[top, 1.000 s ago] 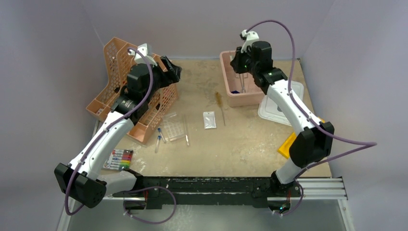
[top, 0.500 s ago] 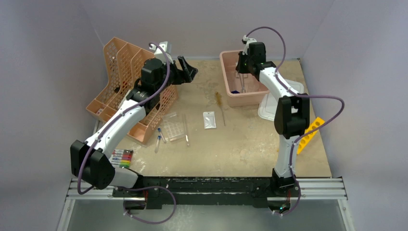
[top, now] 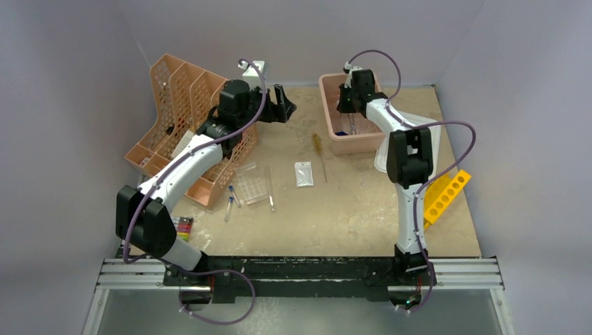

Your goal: Organize the chemistry lab equipment

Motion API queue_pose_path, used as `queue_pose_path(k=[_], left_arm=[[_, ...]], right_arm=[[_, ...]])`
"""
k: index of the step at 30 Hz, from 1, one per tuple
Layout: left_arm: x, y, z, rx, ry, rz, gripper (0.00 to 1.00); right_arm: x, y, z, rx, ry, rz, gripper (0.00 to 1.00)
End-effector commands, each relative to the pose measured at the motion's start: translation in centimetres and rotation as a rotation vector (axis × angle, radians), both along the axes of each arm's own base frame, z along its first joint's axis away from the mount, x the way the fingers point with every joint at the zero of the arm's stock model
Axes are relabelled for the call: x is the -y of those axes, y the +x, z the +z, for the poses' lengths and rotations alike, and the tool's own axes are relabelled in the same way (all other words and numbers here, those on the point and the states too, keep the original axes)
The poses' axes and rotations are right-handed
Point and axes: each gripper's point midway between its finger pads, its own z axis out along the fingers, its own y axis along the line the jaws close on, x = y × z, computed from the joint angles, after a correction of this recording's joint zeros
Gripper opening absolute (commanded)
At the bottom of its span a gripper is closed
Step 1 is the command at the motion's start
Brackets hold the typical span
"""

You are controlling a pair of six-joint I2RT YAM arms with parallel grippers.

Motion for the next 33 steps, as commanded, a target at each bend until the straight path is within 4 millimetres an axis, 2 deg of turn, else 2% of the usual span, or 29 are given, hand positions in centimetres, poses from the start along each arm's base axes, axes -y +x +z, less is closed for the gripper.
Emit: queue_pose_path(k=[1,6,10,15,18,22,25,29,33], left_arm=[[0.3,0.5,2.4,0.071,0.019,-0.023,0.77],[0.0,0.6,1.9,0.055,0.040,-0.006,0.77],[-0.8,0.8,1.9,0.047,0.060,0.037,0.77],[-1.5,0.5,2.1,0.040,0.068,0.064,0.77],[-1.7,0.1,2.0,0.030,0.065,0.068,0.77],[-2.2,-0.5,1.7,0.010,0.052,0.099,0.77],[-2.6,-0.9,1.7,-0.006,0.031,0.127,0.76],[-3.9,-1.4,1.4,-0.019,0.012,0.196,0.74],[-7.9,-1.5,2.9,0.025,0.019,0.398,0.73]], right_arm=[[-1.0,1.5,3.0,0.068,0.036,0.025,0.13],[-1.7,1.2,3.6,0.057,0.079,0.036,0.29],[-1.5,0.9,5.0,0.069,0.090,0.020,0.34],[-1.4,-0.1,8.7,0.112,0.107,0.015,0.34],[-1.4,-1.5,11.4,0.139,0.115,0.014,0.35],[-2.3,-4.8,14.5,0.171,0.102,0.037,0.36],[-4.1,-8.0,15.6,0.181,0.075,0.094,0.38],[-7.5,-12.7,15.5,0.170,0.042,0.197,0.44],[-11.9,-18.1,13.6,0.098,0.076,0.376,0.49]])
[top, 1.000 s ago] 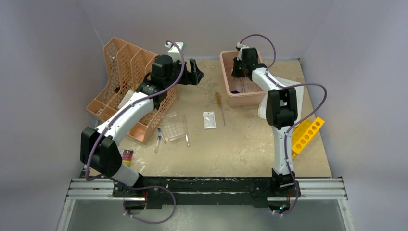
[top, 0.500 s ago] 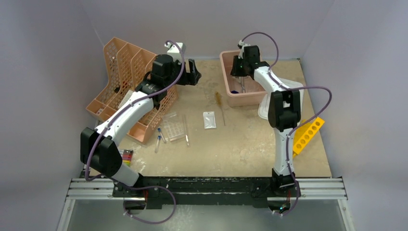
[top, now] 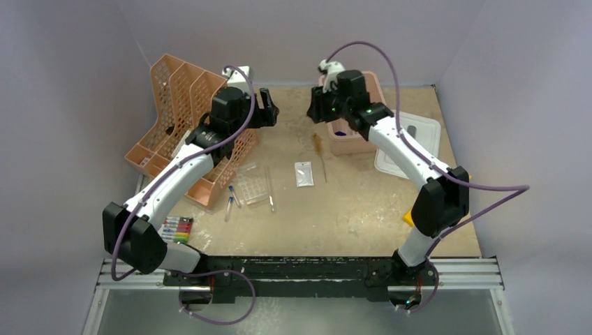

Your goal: Organize the chemistry lab equipment

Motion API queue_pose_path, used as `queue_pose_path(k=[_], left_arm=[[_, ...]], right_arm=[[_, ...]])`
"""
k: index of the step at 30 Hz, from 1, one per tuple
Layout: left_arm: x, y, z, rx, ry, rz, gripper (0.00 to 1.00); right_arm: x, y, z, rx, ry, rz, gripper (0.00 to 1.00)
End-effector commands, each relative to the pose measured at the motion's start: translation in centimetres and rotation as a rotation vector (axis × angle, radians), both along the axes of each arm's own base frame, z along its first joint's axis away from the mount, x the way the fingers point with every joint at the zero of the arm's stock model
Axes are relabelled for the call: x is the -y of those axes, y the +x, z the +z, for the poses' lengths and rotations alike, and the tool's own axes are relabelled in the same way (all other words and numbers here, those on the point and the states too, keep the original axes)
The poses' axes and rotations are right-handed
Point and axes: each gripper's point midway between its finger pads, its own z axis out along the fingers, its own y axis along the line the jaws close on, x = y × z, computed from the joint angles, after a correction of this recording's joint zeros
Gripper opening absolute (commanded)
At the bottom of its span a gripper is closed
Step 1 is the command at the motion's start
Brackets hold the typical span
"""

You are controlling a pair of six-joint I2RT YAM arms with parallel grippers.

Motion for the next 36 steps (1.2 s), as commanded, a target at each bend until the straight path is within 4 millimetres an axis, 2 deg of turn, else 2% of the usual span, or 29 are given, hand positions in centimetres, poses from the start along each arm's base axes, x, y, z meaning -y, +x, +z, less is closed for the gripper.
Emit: queue_pose_path(k=[1,3,6,10,14,19,22,25,29,36], left_arm=[[-4.8,-0.4,4.5,0.117,-0.031,0.253,0.73],[-6.5,-0.7,5.5,0.140,-0.041,0.337,0.74],[-6.9,-1.4,6.1,0.164,-0.049,0.338,0.74],[-6.5,-1.8,5.6,0.146,-0.064,0.316,0.74],[-6.0,-2.2,5.0,0.121,-0.080,0.290,0.74],[-5.9,-3.0,4.1,0.095,-0.107,0.275,0.74],[-6.0,-3.3,3.7,0.082,-0.102,0.277,0.74],[-6.1,-3.4,3.8,0.083,-0.103,0.278,0.74],[-6.0,-3.4,3.9,0.084,-0.104,0.276,0.74],[-5.7,-3.4,3.4,0.068,-0.105,0.264,0.74]], right_arm=[[-3.7,-5.5,-3.8,-0.102,-0.039,0.160,0.50],[-4.7,-7.1,-5.3,-0.151,-0.059,0.173,0.51],[-5.6,-8.7,-8.2,-0.197,-0.128,0.175,0.54],[-5.7,-9.4,-12.9,-0.285,-0.263,0.133,0.57],[-5.2,-9.0,-15.3,-0.342,-0.330,0.054,0.61],[-4.7,-9.1,-17.3,-0.397,-0.348,-0.013,0.63],[-4.5,-10.0,-18.9,-0.464,-0.353,-0.024,0.63],[-4.7,-10.5,-20.3,-0.510,-0.356,-0.009,0.56],[-5.0,-10.9,-21.4,-0.539,-0.352,0.003,0.52],[-3.8,-11.5,-23.1,-0.578,-0.395,-0.050,0.53]])
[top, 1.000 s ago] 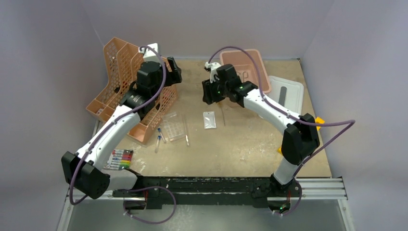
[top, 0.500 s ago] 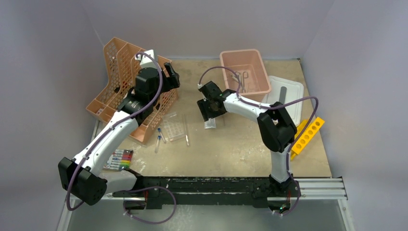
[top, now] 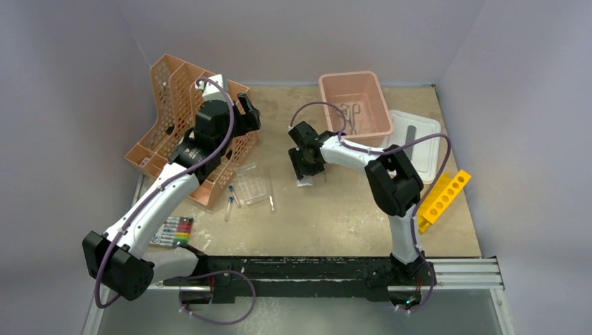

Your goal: Organize the chemistry lab equipment

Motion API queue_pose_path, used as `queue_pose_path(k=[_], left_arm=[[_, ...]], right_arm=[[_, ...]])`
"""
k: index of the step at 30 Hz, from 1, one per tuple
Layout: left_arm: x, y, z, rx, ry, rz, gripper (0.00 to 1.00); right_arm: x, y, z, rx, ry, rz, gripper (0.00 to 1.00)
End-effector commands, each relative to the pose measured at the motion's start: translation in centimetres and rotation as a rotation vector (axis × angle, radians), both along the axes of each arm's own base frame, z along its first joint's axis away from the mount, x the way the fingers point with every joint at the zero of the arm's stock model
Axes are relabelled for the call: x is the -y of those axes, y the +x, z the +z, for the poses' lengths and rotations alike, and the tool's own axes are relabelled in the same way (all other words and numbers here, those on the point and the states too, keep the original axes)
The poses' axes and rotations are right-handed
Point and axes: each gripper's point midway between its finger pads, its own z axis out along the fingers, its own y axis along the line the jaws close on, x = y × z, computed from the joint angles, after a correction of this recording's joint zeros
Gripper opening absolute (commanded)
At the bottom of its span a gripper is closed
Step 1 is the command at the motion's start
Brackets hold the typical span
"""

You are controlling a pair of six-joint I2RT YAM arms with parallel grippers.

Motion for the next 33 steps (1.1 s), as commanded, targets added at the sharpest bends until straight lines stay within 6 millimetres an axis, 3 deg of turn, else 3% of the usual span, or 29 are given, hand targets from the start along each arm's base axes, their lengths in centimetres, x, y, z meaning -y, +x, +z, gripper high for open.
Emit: queue_pose_path(k=[1,4,8,12,17,26,33], left_arm=[[0.3,-0.2,1.8,0.042,-0.049,-0.012,0.74],[0.3,-0.2,1.7,0.039,-0.048,-0.013,0.74],[0.3,-0.3,1.4,0.033,-0.045,-0.014,0.74],[0.5,-0.5,0.6,0.016,-0.051,-0.018,0.74],[1.1,-0.7,-1.3,-0.023,-0.078,-0.041,0.73],[2.3,-0.8,-3.2,-0.054,-0.137,-0.073,0.73],[5.5,-0.4,-5.6,-0.172,-0.345,-0.105,0.71]], right_arm=[[0.6,-0.3,-0.2,-0.017,-0.023,-0.050,0.54],[0.8,-0.8,-1.3,-0.047,-0.027,-0.051,0.51],[1.2,-1.1,-1.9,-0.059,-0.042,-0.060,0.39],[1.1,-0.7,-1.3,-0.027,-0.035,-0.052,0.24],[0.4,-0.1,0.5,0.026,0.020,-0.036,0.17],[-1.4,1.4,7.0,0.221,0.190,0.042,0.14],[-2.5,2.1,13.0,0.378,0.335,0.088,0.15]])
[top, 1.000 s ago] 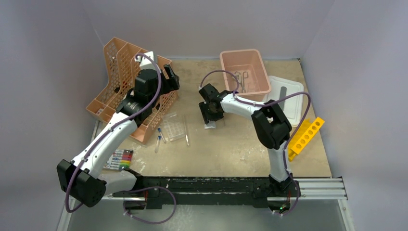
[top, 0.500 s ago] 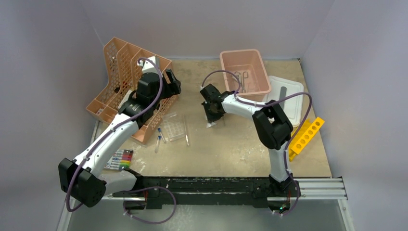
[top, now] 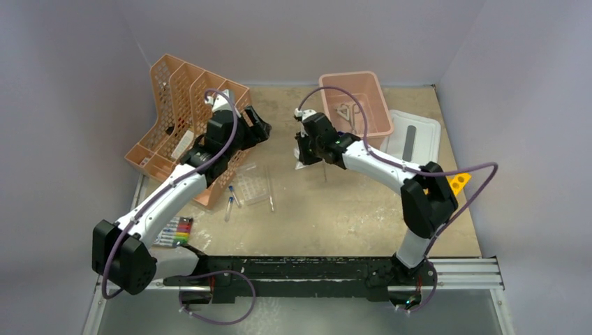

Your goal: Organize the chemistry lab equipment

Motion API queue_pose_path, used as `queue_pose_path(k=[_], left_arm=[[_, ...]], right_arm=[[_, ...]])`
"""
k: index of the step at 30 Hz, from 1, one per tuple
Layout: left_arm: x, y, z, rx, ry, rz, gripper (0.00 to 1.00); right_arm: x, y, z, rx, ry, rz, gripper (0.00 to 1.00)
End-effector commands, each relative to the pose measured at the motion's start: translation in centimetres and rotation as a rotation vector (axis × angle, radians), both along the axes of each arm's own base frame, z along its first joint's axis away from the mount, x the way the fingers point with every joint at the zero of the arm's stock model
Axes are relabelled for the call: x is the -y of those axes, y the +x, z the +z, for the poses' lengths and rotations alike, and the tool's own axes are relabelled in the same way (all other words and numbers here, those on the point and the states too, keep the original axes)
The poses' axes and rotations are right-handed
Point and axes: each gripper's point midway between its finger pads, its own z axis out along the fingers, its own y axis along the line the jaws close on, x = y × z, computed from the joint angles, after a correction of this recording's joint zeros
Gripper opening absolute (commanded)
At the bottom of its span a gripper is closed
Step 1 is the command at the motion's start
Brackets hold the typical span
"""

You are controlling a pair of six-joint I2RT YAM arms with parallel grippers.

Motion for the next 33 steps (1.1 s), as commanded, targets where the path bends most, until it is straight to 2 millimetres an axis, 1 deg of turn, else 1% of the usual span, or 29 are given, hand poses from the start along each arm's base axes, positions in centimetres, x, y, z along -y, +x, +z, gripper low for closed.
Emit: queue_pose_path(k=[1,3,4,6,8,11,15,18,22,26,27,33], left_arm=[[3.2,0.7,-0.1,-0.027,-0.201,-0.045,0.71],[4.0,0.9,-0.1,-0.023,-0.246,-0.069,0.70],[4.7,1.2,0.5,0.005,-0.278,-0.093,0.70],[6.1,1.2,0.8,0.017,-0.326,-0.160,0.70],[7.0,1.2,0.4,0.007,-0.344,-0.199,0.69],[8.3,0.9,1.0,0.026,-0.385,-0.271,0.64],[8.9,0.5,2.0,0.051,-0.419,-0.319,0.56],[9.1,0.2,2.8,0.082,-0.447,-0.337,0.52],[9.7,0.0,3.5,0.102,-0.482,-0.378,0.45],[10.2,0.2,3.6,0.099,-0.491,-0.395,0.39],[10.3,0.4,3.5,0.095,-0.488,-0.395,0.38],[10.7,0.9,4.3,0.115,-0.491,-0.413,0.34]], right_arm=[[-1.5,1.3,5.6,0.156,0.142,0.044,0.15],[-1.9,1.3,7.1,0.185,0.188,0.057,0.15],[-2.1,1.1,7.8,0.195,0.212,0.066,0.15],[-2.7,0.9,9.7,0.231,0.269,0.092,0.15],[-2.9,0.7,11.3,0.266,0.308,0.103,0.15],[-2.6,0.8,12.8,0.295,0.338,0.101,0.15],[-2.1,1.4,14.4,0.312,0.384,0.093,0.15],[-1.8,1.8,15.3,0.319,0.412,0.088,0.15],[-1.3,2.0,16.4,0.319,0.464,0.089,0.15],[-1.3,1.9,17.5,0.332,0.506,0.116,0.15],[-1.3,1.9,17.6,0.331,0.514,0.126,0.16],[-1.7,1.3,17.8,0.327,0.537,0.182,0.16]])
